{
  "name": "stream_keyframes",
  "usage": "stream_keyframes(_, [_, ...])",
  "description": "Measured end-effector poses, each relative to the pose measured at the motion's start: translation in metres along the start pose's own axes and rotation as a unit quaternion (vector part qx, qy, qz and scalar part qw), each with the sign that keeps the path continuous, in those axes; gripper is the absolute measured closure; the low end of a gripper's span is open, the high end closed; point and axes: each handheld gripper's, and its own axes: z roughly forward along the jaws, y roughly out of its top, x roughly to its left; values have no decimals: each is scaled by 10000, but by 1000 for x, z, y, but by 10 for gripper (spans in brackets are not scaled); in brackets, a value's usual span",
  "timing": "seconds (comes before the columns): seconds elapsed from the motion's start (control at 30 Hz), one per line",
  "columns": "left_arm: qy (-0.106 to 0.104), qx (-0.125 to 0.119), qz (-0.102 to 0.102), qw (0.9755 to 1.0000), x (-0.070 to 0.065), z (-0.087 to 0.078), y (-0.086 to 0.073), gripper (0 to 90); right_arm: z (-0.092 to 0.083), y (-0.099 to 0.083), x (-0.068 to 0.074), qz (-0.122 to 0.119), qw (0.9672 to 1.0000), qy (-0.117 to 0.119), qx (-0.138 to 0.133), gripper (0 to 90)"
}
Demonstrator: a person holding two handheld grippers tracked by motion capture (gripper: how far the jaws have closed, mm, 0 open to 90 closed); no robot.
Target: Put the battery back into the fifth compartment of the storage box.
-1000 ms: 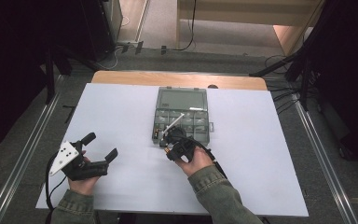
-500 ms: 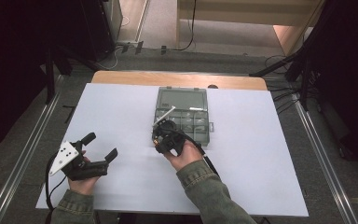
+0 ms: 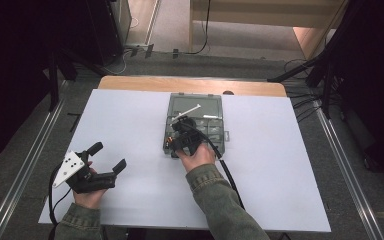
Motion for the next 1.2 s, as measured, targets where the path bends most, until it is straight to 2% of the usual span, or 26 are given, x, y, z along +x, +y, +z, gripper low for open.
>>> stream_keyframes(0.1, [-16,-19,5,10000,0,0,0,0,1,2,-6,350,9991,68,-224,775])
stream_keyframes(0.23, [-25,-17,-8,10000,0,0,0,0,3,3,-8,573,9975,97,-393,775])
stream_keyframes(0.43, [-23,-19,-6,10000,0,0,0,0,11,5,-9,855,9951,307,-390,774])
stream_keyframes(0.6, [-22,-34,-16,10000,0,0,0,0,15,7,-13,1042,9932,331,-404,758])
stream_keyframes(0.67, [-22,-33,-17,10000,0,0,0,0,15,6,-13,1126,9923,267,-447,595])
stream_keyframes(0.77, [-27,-29,-5,10000,0,0,0,0,12,4,-14,1173,9909,399,-534,498])
stream_keyframes(0.83, [-29,-31,-10,10000,0,0,0,0,9,3,-13,1026,9920,450,-580,390])
stream_keyframes(0.93, [-30,-20,-9,10000,0,0,0,0,5,1,-10,731,9946,385,-631,242])
stream_keyframes(1.0, [-33,-20,-3,10000,0,0,0,0,3,-1,-8,592,9952,272,-727,128])
stream_keyframes(1.03, [-34,-13,0,10000,0,0,0,0,2,-2,-8,524,9956,255,-738,111])
stream_keyframes(1.07, [-28,-15,5,10000,0,0,0,0,2,-3,-8,480,9955,305,-758,37])
stream_keyframes(1.1, [-29,-19,4,10000,0,0,0,0,2,-4,-8,456,9955,323,-770,0])
stream_keyframes(1.2, [-29,-17,3,10000,-1,0,0,0,1,-7,-8,325,9947,367,-903,0])
